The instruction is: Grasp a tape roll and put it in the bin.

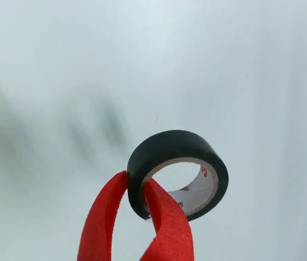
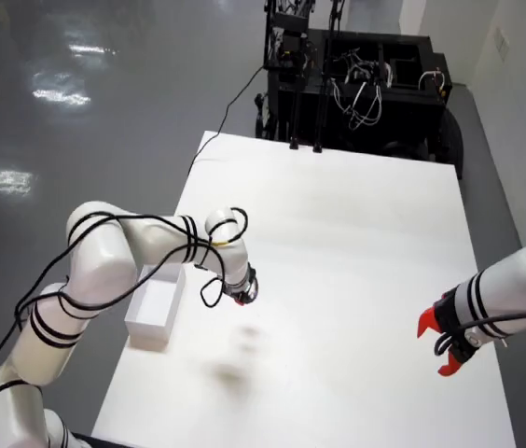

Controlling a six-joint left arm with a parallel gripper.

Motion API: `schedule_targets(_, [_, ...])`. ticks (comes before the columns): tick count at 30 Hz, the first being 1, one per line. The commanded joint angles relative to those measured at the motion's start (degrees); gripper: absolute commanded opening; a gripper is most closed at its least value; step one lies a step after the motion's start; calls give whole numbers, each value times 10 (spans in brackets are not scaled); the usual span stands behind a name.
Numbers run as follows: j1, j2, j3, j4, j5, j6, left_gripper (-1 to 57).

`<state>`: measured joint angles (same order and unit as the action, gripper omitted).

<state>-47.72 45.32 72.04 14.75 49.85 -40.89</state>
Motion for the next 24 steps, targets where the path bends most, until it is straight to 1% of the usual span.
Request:
schedule_targets(1, [148, -53, 19, 65, 135, -162, -6])
schedule_targets(6, [192, -117, 86, 77, 136, -198, -6])
schedule_targets(9, [225, -153, 123, 77, 140, -211, -6])
schedule_targets(12, [250, -165, 129, 78, 164, -211, -6])
schedule_targets(18, [269, -172, 135, 85, 206, -224, -6])
schedule_targets(24, [273, -179, 144, 82, 212, -249, -6])
